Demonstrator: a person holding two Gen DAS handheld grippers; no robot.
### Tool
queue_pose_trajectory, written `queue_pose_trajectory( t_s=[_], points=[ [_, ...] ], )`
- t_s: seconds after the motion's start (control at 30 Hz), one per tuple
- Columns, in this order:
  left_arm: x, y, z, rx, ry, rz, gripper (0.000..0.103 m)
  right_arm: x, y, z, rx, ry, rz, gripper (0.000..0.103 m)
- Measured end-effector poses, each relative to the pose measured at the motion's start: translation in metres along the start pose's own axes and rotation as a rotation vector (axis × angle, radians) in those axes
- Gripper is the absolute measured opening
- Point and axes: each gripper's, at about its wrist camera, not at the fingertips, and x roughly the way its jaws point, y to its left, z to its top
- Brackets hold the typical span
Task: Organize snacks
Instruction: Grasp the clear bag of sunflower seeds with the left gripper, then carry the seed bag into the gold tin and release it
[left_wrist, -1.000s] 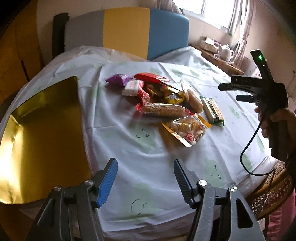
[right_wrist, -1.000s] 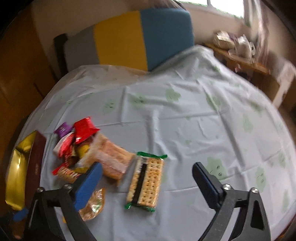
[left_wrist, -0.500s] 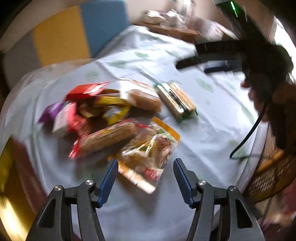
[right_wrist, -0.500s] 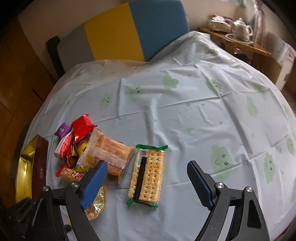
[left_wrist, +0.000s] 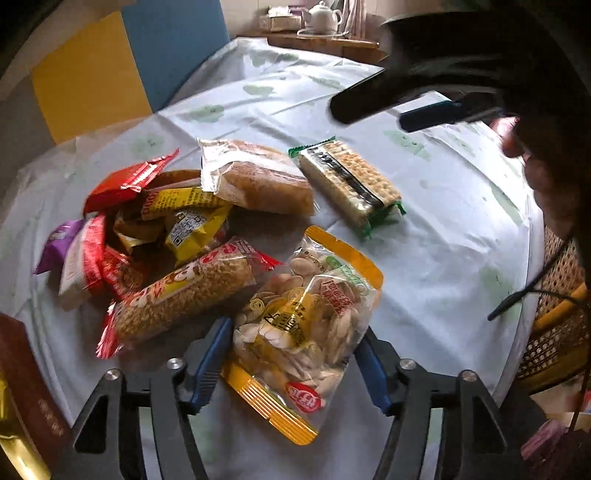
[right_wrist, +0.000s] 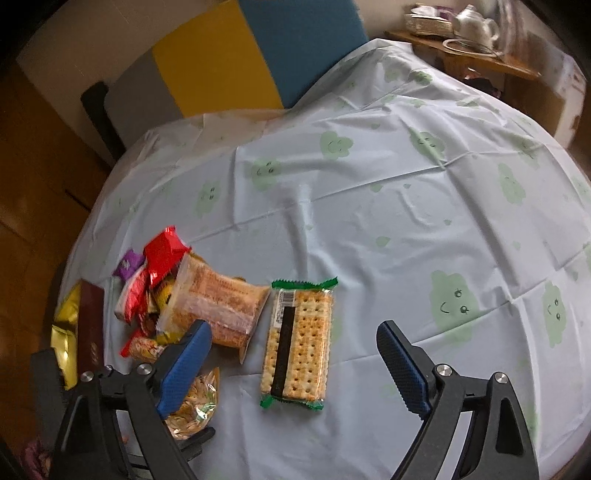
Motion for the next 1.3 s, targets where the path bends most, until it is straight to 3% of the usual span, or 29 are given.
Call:
queue_pose_trajectory(
  t_s=[0.13,0.23,0.37,0.5,0.57,0.7,0.87,0.97,1.07,1.13,1.3],
  points=[
    [-0.014,-0.013,-0.024,-0.043,-0.042,-0.036,0.063,0.013,0.011,-0.006,-0.078,0.047,-0.037,0.071],
    [-0.026,-0.014,-0.041,-0.111,-0.067,-0.073,0.063,0.030,0.013,-0.011,-0.106,0.113,-0.073,0.069],
    [-0.045,-0.015,-0.062,-0.203,-0.097,-0.135,0.063,0.046,0.010,-0.015,-0.079,0.172,-0.034,0.074],
    [-0.063,-0.006,-0.077,-0.282,-0.135,-0.188,0.063,0.055,0.017,-0.021,-0.145,0.172,-0.116,0.075],
    [-0.072,0.004,-0.079,-0.321,-0.165,-0.210,0.063,0.057,0.022,-0.023,-0.186,0.161,-0.169,0.053],
    [-0.100,0.030,-0.088,-0.413,-0.232,-0.222,0.063,0.057,0.026,-0.027,-0.216,0.161,-0.185,0.053],
    [-0.154,0.091,-0.105,-0.615,-0.380,-0.146,0.063,0.055,0.027,-0.030,-0.226,0.169,-0.188,0.053],
    [-0.174,0.133,-0.122,-0.750,-0.423,-0.054,0.063,0.057,0.031,-0.029,-0.241,0.170,-0.200,0.053],
    [-0.183,0.169,-0.143,-0.886,-0.403,0.055,0.063,0.071,0.042,-0.026,-0.248,0.169,-0.204,0.053],
    [-0.177,0.191,-0.149,-0.973,-0.376,0.093,0.063,0.072,0.044,-0.026,-0.252,0.169,-0.206,0.053],
    [-0.147,0.224,-0.147,-1.063,-0.323,0.141,0.063,0.073,0.047,-0.030,-0.264,0.166,-0.213,0.053]
  ],
)
